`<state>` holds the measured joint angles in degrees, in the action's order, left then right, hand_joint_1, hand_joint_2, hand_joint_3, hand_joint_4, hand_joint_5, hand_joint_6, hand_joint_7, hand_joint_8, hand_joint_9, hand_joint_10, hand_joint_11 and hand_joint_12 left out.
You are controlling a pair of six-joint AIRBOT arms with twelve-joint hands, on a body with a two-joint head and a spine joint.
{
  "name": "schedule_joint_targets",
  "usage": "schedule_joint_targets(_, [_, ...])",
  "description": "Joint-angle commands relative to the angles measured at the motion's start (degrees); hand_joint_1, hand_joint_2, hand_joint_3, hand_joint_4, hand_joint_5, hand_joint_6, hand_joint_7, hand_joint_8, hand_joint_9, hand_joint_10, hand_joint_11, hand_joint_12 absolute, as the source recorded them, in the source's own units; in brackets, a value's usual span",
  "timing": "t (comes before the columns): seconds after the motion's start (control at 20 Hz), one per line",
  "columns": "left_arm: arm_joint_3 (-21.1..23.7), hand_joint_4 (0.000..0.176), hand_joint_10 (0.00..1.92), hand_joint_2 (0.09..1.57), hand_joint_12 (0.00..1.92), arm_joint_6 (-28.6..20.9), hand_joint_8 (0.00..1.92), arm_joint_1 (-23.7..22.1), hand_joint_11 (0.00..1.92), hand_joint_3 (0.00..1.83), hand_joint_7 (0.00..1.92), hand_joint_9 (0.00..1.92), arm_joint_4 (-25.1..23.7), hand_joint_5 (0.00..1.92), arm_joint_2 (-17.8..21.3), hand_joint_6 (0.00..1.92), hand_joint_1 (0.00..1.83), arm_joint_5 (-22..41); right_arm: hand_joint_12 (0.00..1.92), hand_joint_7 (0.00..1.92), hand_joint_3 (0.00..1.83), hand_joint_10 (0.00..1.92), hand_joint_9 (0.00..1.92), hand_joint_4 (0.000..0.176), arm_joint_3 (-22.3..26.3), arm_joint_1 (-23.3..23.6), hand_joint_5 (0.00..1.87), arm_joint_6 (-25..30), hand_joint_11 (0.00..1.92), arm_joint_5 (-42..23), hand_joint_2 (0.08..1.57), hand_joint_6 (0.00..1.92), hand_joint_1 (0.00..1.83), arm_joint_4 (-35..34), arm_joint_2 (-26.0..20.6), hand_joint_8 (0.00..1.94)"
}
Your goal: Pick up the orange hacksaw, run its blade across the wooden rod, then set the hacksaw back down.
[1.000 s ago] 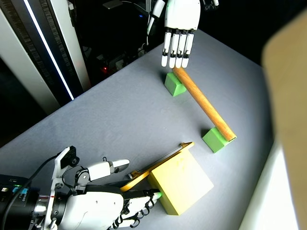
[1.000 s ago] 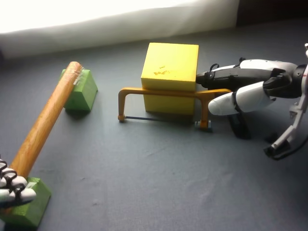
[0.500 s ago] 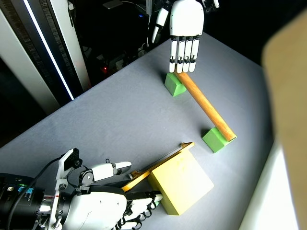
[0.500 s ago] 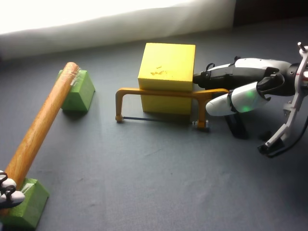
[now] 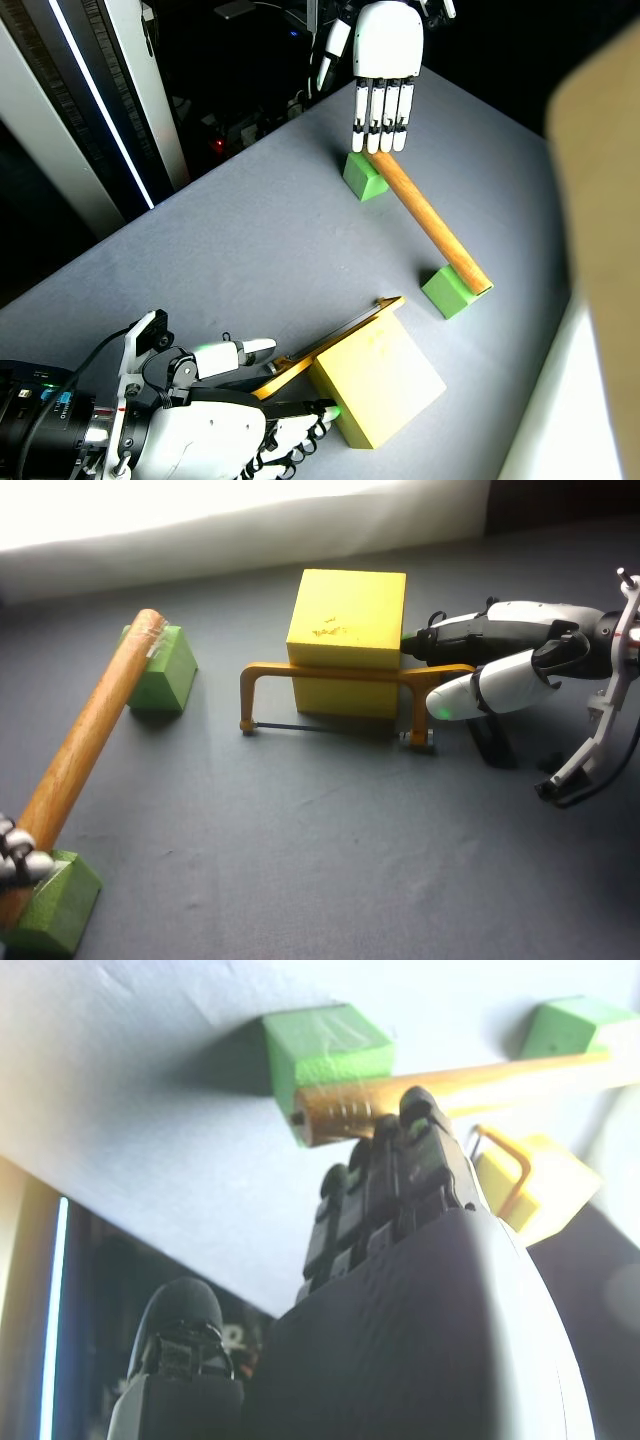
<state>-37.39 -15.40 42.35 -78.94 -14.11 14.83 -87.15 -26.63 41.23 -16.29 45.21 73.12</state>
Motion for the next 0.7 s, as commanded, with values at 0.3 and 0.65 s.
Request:
schedule_joint_targets(0.3, [-0.2,0.0,0.0,1.24,0.15,0.7,0.0,-0.8,0.0,0.0,0.04,0.04,3.0,0.03,-0.8,0.0,0.01,-4.0,1.07,0.72,0.0,0.04,0.79,0.0,0.2,0.6,0.59,-0.1,0.35,-4.1,1.14,0.01,1.14,-1.6,0.7,0.02])
schedule_joint_targets(0.65, [1.8,0.0,0.0,1.24,0.19,1.0,0.01,-1.0,0.0,0.0,0.04,0.04,3.0,0.02,-1.3,0.0,0.03,-3.8,1.36,0.97,0.0,1.23,1.04,0.0,0.3,0.5,0.88,-1.5,0.94,-4.6,1.11,0.85,1.39,-1.6,0.6,1.04])
